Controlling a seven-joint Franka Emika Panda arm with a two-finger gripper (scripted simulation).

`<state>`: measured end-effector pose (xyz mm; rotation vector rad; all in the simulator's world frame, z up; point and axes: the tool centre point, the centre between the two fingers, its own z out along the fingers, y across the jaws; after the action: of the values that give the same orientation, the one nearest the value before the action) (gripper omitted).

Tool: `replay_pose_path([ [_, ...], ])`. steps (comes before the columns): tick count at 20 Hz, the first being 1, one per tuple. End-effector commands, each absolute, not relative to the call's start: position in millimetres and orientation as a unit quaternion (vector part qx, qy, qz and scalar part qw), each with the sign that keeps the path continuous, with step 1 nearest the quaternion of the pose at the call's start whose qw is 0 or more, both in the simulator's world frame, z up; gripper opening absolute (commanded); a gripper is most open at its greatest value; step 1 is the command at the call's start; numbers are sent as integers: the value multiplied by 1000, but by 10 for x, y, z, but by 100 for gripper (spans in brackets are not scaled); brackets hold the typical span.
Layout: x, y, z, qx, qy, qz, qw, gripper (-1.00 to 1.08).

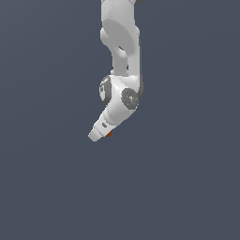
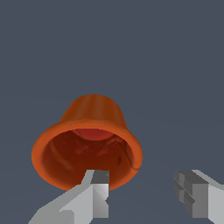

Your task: Pick up the object and move it to a goal position.

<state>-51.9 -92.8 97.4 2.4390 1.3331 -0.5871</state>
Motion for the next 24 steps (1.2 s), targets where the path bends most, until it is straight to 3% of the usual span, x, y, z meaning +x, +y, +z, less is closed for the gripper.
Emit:
replay_pose_path([
  [1, -522, -938, 962, 849, 464, -204, 150, 28],
  [11, -592, -1065, 716, 847, 467, -206, 150, 28],
  [12, -592, -1065, 716, 847, 467, -206, 150, -100],
  [24, -581, -1042, 726, 847, 467, -205, 150, -100],
])
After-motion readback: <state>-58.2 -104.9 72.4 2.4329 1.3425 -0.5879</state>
